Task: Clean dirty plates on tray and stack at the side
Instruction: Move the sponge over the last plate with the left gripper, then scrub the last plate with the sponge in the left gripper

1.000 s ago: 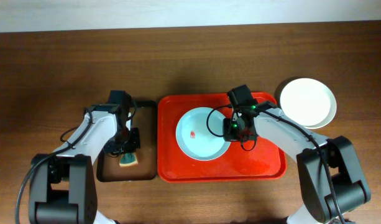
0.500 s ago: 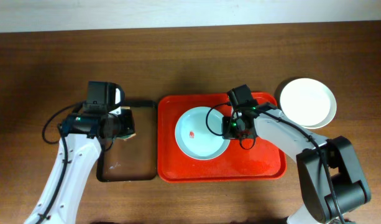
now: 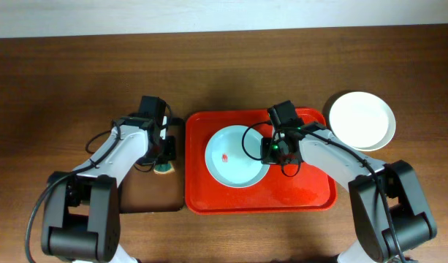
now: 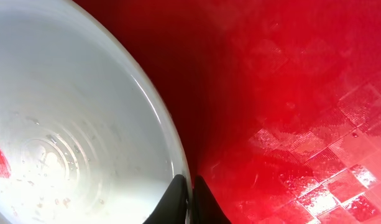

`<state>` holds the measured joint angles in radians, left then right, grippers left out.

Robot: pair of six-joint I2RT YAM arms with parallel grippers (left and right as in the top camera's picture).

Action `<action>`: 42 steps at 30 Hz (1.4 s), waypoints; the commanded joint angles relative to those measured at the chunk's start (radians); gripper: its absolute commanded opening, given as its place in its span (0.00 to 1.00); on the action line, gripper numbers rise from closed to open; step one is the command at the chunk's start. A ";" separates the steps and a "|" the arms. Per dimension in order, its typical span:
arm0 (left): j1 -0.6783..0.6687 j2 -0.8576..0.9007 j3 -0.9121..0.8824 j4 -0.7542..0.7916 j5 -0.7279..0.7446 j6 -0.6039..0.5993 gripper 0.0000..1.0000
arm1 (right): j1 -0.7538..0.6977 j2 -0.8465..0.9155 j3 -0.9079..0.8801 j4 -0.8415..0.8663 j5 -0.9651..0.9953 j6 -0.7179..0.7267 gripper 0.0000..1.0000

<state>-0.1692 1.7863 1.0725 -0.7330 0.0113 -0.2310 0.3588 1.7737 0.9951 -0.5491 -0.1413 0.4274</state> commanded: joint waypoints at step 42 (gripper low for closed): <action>-0.315 0.071 0.337 -0.119 0.125 -0.098 0.00 | 0.102 0.013 -0.004 0.007 -0.071 0.131 0.04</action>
<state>-0.4850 1.8572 1.4239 -0.8719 0.1276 -0.3183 0.4583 1.7760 0.9962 -0.5438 -0.2199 0.5541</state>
